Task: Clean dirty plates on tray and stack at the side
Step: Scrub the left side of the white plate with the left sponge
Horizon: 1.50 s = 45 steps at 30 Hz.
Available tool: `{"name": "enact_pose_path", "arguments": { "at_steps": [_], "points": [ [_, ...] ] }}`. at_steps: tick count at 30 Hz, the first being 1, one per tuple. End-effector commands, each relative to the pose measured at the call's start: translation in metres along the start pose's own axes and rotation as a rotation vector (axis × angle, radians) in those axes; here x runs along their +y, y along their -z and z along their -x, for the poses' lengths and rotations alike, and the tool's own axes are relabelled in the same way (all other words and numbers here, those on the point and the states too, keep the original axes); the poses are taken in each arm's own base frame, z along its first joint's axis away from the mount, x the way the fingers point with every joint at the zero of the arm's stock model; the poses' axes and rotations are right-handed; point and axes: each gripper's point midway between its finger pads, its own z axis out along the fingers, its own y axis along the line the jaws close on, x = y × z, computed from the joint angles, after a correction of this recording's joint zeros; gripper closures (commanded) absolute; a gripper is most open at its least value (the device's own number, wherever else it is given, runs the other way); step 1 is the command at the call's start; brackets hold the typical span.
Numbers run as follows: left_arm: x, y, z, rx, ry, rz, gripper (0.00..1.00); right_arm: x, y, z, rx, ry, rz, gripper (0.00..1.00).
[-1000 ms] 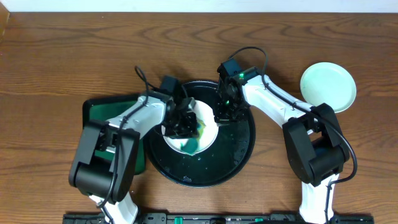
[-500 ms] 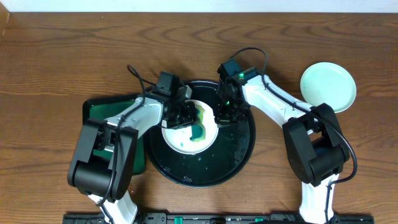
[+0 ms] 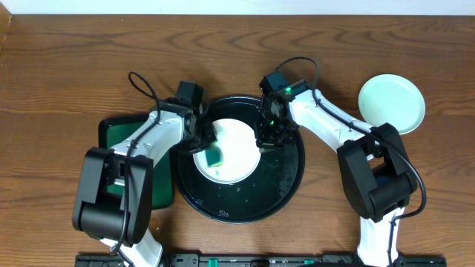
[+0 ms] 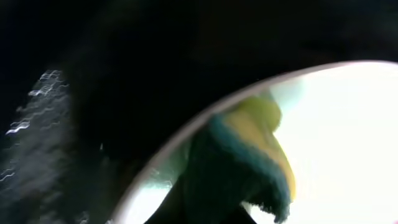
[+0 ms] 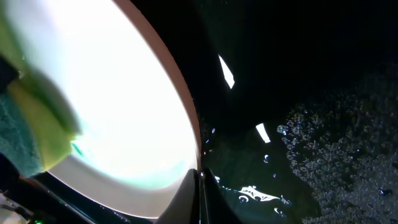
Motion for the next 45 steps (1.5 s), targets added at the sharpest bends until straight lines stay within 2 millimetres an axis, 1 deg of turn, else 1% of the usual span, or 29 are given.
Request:
{"name": "enact_pose_path", "arguments": {
  "at_steps": [1,3,5,9,13,14,18,22,24,27,30,36,38,41,44,45],
  "points": [
    [0.088,-0.016,-0.017,0.018,0.084,0.385,0.93,0.007,0.006,-0.003,-0.019,0.015,-0.013,0.99],
    [0.087,-0.015,-0.030,0.080,0.089,0.376,0.93,0.007,0.006,-0.003,-0.019,0.016,-0.014,0.99],
    [0.078,-0.017,-0.045,0.160,0.060,0.314,0.93,0.007,0.006,-0.003,-0.020,0.016,-0.015,0.99],
    [0.044,-0.017,-0.077,0.323,-0.058,0.129,0.93,0.007,0.006,-0.002,-0.023,0.018,-0.014,0.99],
    [0.010,-0.016,-0.100,0.413,-0.165,-0.029,0.93,0.007,0.006,-0.002,-0.023,0.017,-0.014,0.99],
    [-0.001,-0.015,-0.106,0.431,-0.203,-0.080,0.93,0.007,0.006,-0.002,-0.023,0.018,-0.014,0.99],
    [-0.031,-0.014,-0.122,0.463,-0.289,-0.196,0.93,0.007,0.006,-0.002,-0.023,0.018,-0.014,0.98],
    [-0.055,-0.015,-0.129,0.458,-0.343,-0.278,0.93,0.007,0.006,-0.002,-0.023,0.017,-0.014,0.99],
    [-0.064,-0.016,-0.129,0.446,-0.362,-0.316,0.93,0.007,0.006,-0.002,-0.022,0.017,-0.014,0.99],
    [-0.073,-0.018,-0.121,0.408,-0.355,-0.342,0.93,0.006,0.006,-0.003,-0.021,0.016,-0.015,0.99],
    [-0.083,-0.020,-0.108,0.353,-0.346,-0.373,0.92,0.006,0.006,-0.003,-0.019,0.015,-0.016,0.99],
    [-0.111,-0.021,-0.078,0.221,-0.329,-0.454,0.93,0.006,0.006,-0.004,-0.016,0.014,-0.017,0.99],
    [-0.115,-0.022,-0.068,0.176,-0.315,-0.457,0.93,0.006,0.006,-0.005,-0.014,0.013,-0.018,0.99],
    [-0.111,-0.027,-0.051,0.104,-0.270,-0.399,0.93,0.005,0.006,-0.005,-0.011,0.012,-0.020,0.98],
    [-0.094,-0.033,-0.035,0.044,-0.216,-0.307,0.93,0.005,0.006,-0.006,-0.009,0.011,-0.021,0.99],
    [-0.085,-0.035,-0.029,0.020,-0.190,-0.261,0.93,0.005,0.006,-0.006,-0.007,0.010,-0.022,0.98]
  ]
}}
